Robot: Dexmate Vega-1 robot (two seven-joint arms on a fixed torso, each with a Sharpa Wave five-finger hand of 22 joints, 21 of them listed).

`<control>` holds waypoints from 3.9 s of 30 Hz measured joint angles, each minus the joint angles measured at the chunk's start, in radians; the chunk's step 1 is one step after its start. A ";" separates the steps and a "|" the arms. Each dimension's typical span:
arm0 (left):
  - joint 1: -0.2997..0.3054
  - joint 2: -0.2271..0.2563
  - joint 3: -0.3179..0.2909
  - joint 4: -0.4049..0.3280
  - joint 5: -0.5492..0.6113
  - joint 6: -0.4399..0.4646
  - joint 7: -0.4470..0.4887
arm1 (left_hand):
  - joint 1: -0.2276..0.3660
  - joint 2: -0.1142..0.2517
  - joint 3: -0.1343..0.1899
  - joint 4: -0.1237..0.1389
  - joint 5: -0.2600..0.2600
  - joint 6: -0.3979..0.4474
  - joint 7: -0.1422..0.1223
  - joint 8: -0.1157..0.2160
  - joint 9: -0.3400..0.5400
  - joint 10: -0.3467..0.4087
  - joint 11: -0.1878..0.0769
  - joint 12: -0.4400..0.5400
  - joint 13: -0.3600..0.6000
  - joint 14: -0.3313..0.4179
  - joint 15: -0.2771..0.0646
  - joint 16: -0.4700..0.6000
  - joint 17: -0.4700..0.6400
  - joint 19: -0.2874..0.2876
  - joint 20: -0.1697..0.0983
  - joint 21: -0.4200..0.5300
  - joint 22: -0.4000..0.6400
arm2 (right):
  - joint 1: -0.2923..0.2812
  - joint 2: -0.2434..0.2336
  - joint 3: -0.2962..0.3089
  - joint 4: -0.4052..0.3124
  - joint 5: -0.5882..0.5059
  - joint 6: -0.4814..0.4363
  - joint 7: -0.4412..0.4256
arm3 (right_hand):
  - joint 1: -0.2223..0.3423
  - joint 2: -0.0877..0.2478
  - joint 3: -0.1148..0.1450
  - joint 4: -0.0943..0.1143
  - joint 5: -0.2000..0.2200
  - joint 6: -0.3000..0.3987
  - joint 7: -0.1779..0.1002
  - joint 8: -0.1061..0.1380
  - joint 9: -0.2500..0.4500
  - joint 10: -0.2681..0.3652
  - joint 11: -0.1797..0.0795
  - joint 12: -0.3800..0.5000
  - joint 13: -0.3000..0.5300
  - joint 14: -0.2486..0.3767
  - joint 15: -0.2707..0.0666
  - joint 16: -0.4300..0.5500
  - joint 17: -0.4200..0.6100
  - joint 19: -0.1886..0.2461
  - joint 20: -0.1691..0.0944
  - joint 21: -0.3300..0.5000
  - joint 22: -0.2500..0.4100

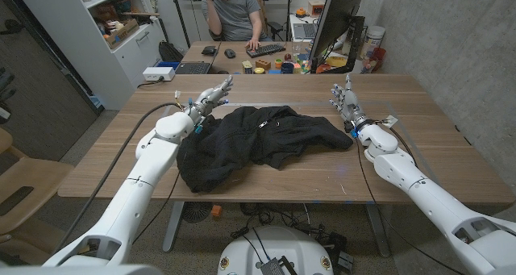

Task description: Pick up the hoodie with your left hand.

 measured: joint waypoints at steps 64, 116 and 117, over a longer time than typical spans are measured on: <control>0.046 0.014 0.195 0.095 0.695 -0.327 0.017 | 1.124 -0.224 0.322 -0.164 0.212 0.534 0.078 0.904 0.531 0.589 -0.089 1.039 0.771 1.067 -0.217 1.358 1.050 0.838 -0.288 1.227 0.621 | 0.078 0.046 -0.033 0.069 -0.027 0.016 0.040 | 0.000 0.000 0.000 0.000 0.000 0.000 0.000 0.000 0.000 0.000 0.000 0.000 0.000 0.000 0.000 0.002 0.000 -0.004 0.004 0.000 0.000; -0.291 -0.020 -0.001 -0.239 0.781 -0.275 0.138 | 1.121 -0.220 0.553 -0.218 0.266 0.724 -0.095 1.366 1.032 0.775 -0.209 1.291 1.035 1.128 -0.233 1.354 1.051 0.824 -0.287 1.291 0.611 | 0.072 0.042 -0.050 0.050 -0.029 0.002 0.026 | 0.000 0.000 0.000 0.000 0.000 0.000 0.000 0.000 0.000 0.000 0.000 0.000 0.000 0.000 0.000 0.002 0.000 -0.004 0.004 0.000 0.000; -0.300 -0.019 -0.001 -0.240 0.782 -0.272 0.135 | 1.120 -0.220 0.553 -0.218 0.266 0.724 -0.095 1.366 1.032 0.776 -0.209 1.291 1.035 1.128 -0.233 1.354 1.051 0.824 -0.287 1.291 0.609 | 0.072 0.042 -0.050 0.051 -0.029 0.001 0.026 | 0.000 0.000 0.000 0.000 0.000 0.000 0.000 0.000 0.000 0.000 0.000 0.000 0.000 0.000 0.000 0.002 0.000 -0.004 0.004 0.000 0.000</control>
